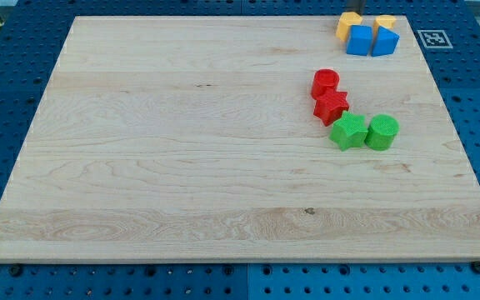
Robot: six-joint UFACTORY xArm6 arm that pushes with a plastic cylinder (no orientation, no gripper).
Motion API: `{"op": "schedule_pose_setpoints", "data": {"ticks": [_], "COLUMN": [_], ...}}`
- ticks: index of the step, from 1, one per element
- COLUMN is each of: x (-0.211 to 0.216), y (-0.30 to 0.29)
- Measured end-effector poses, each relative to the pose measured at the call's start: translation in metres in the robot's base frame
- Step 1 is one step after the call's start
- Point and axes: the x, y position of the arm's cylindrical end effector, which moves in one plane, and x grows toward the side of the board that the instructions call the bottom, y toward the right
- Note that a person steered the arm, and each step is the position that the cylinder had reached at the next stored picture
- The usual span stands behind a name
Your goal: Push blue cube towards red star
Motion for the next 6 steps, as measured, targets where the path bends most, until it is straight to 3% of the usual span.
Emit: {"op": "schedule_pose_setpoints", "data": {"ticks": [6], "x": [0.095], "y": [0.019]}}
